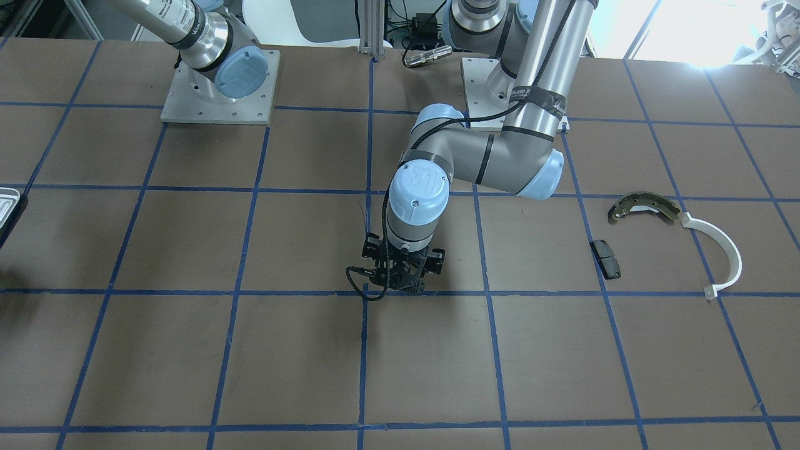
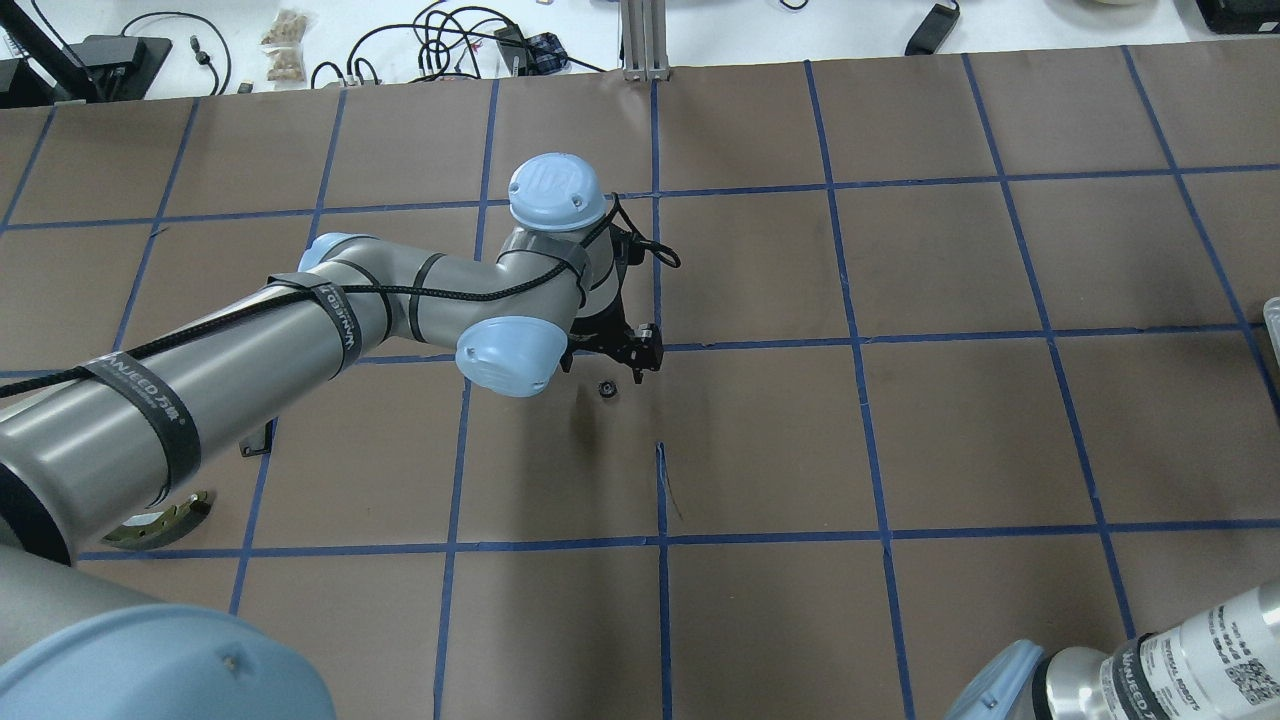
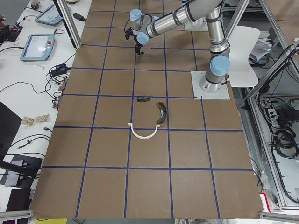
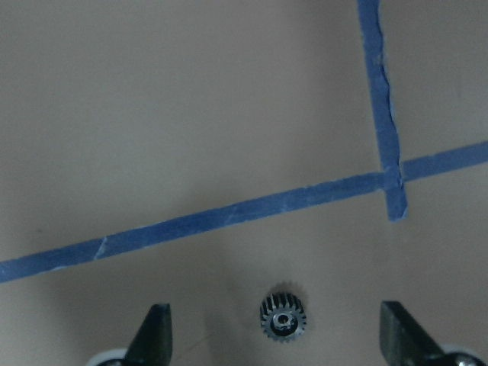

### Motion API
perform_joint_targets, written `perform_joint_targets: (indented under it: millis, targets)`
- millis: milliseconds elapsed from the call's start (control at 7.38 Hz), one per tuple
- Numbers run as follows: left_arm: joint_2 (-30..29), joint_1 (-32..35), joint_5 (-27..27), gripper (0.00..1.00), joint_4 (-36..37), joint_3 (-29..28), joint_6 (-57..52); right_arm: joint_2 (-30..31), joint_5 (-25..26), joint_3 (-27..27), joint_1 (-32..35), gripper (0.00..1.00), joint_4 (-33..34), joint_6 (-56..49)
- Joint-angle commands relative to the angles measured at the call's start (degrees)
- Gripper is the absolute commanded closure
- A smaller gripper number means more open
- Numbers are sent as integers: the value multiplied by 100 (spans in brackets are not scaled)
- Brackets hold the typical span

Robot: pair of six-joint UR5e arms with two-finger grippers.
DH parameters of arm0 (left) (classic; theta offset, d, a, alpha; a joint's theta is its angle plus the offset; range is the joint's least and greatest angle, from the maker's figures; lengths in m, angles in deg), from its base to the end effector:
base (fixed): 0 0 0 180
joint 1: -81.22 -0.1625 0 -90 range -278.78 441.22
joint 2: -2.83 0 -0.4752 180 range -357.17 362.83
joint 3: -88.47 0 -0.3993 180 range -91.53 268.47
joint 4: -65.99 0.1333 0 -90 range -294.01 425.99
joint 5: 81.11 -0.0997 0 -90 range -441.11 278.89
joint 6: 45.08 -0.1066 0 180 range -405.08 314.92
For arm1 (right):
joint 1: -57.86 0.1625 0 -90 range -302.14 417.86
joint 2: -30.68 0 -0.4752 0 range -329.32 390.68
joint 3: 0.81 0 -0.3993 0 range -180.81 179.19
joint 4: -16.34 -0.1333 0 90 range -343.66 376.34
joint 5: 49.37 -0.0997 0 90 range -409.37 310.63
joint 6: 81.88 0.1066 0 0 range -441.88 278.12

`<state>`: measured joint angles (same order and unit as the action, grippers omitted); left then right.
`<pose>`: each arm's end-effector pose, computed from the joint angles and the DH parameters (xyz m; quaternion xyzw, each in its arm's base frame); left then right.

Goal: Place bearing gear from tray to pile

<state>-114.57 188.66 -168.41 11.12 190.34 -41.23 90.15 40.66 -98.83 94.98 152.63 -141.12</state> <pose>-0.3177 -0.5496 0.2182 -0.1174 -0.9922 -0.0398 0.0165 -0.4513 -0.5087 0.2308 0.0553 -0.9962 0.0375 0.0561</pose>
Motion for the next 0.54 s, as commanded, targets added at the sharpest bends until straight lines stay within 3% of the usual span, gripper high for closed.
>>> perform_joint_targets:
  millis: [0,271,406]
  targets:
    - [-37,40,20,18,-6,9,-16,-268,-3,308,-73,0,-6,-26]
    - [-72,40,20,27,-15,9,-16,-314,-4,300,-196,21,-85,-26]
    - [-81,40,2,42,-41,17,-68,-322,14,283,-205,40,-94,-34]
